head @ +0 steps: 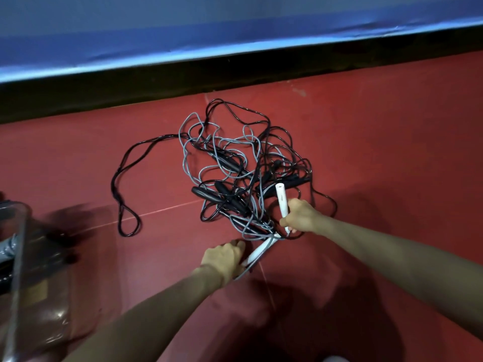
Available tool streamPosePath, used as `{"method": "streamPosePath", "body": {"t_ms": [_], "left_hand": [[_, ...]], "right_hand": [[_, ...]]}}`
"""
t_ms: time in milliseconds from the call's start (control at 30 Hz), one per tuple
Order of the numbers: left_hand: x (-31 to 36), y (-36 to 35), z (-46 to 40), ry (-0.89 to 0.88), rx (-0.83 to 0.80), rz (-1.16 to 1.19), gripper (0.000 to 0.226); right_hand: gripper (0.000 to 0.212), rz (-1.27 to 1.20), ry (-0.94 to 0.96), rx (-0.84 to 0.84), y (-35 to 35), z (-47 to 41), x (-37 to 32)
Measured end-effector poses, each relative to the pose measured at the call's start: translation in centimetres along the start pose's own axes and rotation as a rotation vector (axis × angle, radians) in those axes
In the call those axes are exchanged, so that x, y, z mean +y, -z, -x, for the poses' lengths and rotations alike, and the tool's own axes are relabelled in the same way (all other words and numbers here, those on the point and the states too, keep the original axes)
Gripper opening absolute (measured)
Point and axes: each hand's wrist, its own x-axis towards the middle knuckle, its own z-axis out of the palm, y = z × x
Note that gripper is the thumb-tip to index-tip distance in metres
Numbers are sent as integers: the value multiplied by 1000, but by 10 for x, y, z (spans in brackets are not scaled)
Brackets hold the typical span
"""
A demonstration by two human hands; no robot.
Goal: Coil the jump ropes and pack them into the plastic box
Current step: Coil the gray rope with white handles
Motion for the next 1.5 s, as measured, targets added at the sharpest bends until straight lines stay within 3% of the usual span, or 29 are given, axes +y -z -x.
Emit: {"method": "streamPosePath", "body": {"t_ms": [133,267,367,533,667,733,933,1133,1367,1500], "left_hand": [[-1,-1,1,28,-30,93,40],[-18,6,0,135,13,359,24],[-39,20,6,199,144,588,6],[-85,47,23,328,308,767,20],[-109,72,55,487,564,1020,28],[-113,93,71,513,698,1166,26],[-115,158,139,406,886,1435,27],[-104,244,204,250,1072,1681,29],[-83,320,272,6,1177,1806,21],[-74,358,312,-80,1224,1746,19]], "right_hand": [[11,-34,43,31,0,5,-2],[12,-63,67,29,5,9,-2],[12,-31,93,65,9,14,-4],[25,-75,181,147,24,26,-25],[13,-56,322,244,45,49,-64],[16,-53,389,288,57,60,-84],[6,-86,588,392,102,121,-146],[21,-470,720,542,171,183,-217],[18,-756,929,579,231,257,-285],[18,-758,1102,585,259,304,-312]]}}
